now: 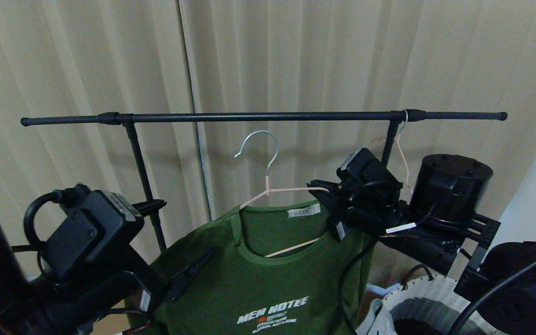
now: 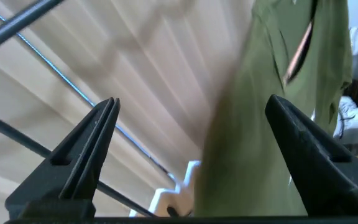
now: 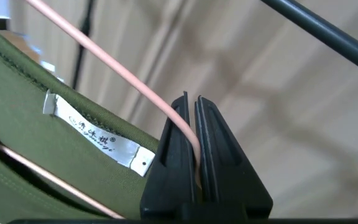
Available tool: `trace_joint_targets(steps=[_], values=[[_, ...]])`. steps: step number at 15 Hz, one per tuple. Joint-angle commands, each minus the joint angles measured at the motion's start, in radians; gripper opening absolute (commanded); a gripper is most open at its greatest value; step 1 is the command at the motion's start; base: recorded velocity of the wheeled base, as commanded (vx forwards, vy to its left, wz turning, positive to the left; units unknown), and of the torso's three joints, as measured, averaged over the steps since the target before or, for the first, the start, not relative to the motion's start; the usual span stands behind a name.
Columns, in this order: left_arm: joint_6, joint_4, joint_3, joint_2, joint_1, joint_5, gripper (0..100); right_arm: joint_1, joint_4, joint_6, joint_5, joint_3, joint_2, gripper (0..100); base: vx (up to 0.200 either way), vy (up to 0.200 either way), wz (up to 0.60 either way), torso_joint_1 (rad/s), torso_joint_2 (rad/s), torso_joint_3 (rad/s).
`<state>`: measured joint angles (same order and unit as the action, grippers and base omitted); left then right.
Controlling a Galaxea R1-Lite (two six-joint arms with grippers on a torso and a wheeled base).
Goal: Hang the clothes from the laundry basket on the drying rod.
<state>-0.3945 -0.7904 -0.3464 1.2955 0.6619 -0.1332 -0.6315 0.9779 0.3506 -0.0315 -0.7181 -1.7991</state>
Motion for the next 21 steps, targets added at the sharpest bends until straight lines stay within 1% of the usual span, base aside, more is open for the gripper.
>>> trace_joint_targets(steps=[1,3,4,6,8,11,15,17,21], values=[[0.005,-0.001,0.056,-0.104,-0.007,0.0,100,0.044,-0.001,0.001,-0.001,0.014,0.044,0,0.0,0.0,0.0,0.0,0.0,0.0],[0.005,0.0,0.083,-0.124,-0.039,0.0,100,0.075,-0.001,0.001,-0.001,0.02,0.057,0,0.0,0.0,0.0,0.0,0.0,0.0],[0.009,0.0,0.11,-0.13,-0.088,0.001,100,0.104,0.001,0.001,-0.001,0.02,0.064,0,0.0,0.0,0.0,0.0,0.0,0.0],[0.06,0.0,0.138,-0.127,-0.117,0.003,100,0.124,0.002,-0.001,-0.002,0.02,0.08,0,0.0,0.0,0.0,0.0,0.0,0.0],[0.103,0.003,0.158,-0.122,-0.12,0.003,100,0.124,0.002,-0.001,-0.004,0.029,0.101,0,0.0,0.0,0.0,0.0,0.0,0.0],[0.101,0.007,0.175,-0.111,-0.12,0.003,100,0.124,0.002,-0.001,-0.004,0.045,0.135,0,0.0,0.0,0.0,0.0,0.0,0.0],[0.1,0.005,0.162,-0.042,-0.12,0.004,100,0.124,0.002,-0.004,-0.01,0.045,0.155,0,0.0,0.0,0.0,0.0,0.0,0.0],[0.1,0.008,0.17,-0.045,-0.117,0.021,100,0.124,0.002,-0.01,-0.01,0.045,0.169,0,0.0,0.0,0.0,0.0,0.0,0.0],[0.1,0.007,0.167,-0.019,-0.119,0.024,100,0.121,0.002,-0.018,-0.011,0.045,0.181,0,0.0,0.0,0.0,0.0,0.0,0.0]])
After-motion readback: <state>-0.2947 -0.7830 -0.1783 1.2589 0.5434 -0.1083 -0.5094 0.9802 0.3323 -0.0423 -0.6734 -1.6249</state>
